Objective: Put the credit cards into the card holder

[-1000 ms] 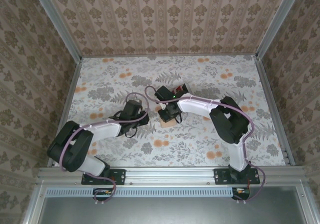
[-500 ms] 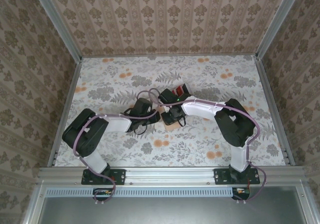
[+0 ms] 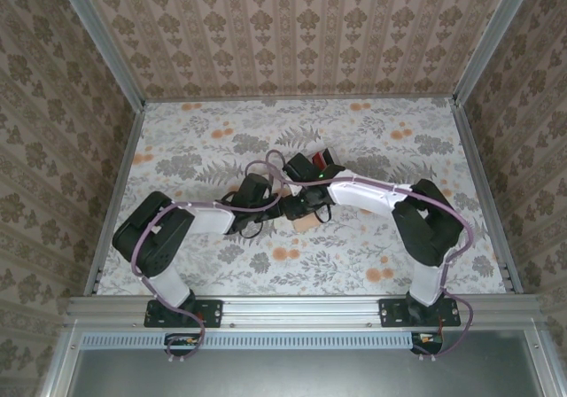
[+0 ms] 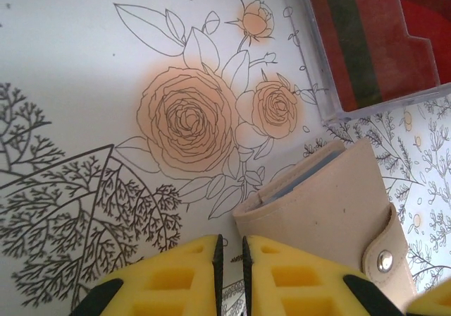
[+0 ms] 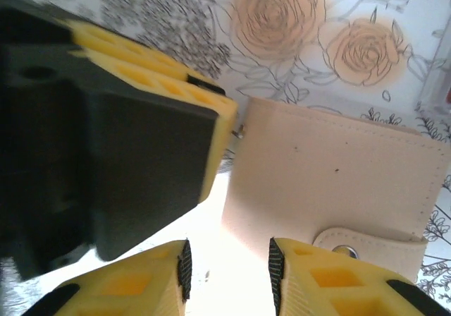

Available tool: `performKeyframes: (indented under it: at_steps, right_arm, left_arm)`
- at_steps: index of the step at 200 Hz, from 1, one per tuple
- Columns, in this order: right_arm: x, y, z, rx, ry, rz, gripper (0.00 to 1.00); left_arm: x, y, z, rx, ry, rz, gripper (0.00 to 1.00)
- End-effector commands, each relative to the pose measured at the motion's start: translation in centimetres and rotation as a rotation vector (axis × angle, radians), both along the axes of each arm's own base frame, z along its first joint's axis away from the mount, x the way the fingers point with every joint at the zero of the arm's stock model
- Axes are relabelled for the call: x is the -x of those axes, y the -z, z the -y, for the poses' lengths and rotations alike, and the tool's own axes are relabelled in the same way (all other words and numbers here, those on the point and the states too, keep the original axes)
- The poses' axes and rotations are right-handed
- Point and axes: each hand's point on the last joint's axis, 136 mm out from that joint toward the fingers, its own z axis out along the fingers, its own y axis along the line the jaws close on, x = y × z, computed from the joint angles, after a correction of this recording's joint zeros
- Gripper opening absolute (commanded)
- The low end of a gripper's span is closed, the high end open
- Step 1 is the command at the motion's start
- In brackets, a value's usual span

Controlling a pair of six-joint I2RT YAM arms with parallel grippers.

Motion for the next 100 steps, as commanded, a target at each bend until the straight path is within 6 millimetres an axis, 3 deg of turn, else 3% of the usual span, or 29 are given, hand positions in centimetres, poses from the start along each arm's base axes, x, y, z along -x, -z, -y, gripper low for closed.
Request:
performKeyframes:
  at_steps: [1,56,82,85,100]
  right_arm:
    - [0.0,-3.1,-0.3,-0.084,0.014,0.042,0.39]
    - [-0.7,-7.8,4.2,-0.040,0.080,0.264,0.43]
    - [-1.2,-10.2,7.7,0.027,0.163,0.406,0.47]
    - [-1.2,-11.4,8.2,0.018,0.177,0.441,0.48]
    - [-1.1,-13.5,10.6,0.033,0.241,0.548,0.53]
  left_arm:
    - [-0.3,-1.4,-1.3,-0.003,-0.043,0.049,0.17]
    - [-0.4,-5.0,-4.9,-0.118,-0.083,0.182,0.19]
    - [-0.5,-7.1,-7.4,-0.221,-0.115,0.264,0.22]
    - [-0.5,-7.3,-7.8,-0.236,-0.121,0.272,0.22]
    - [-0.5,-8.4,-9.5,-0.303,-0.148,0.298,0.24]
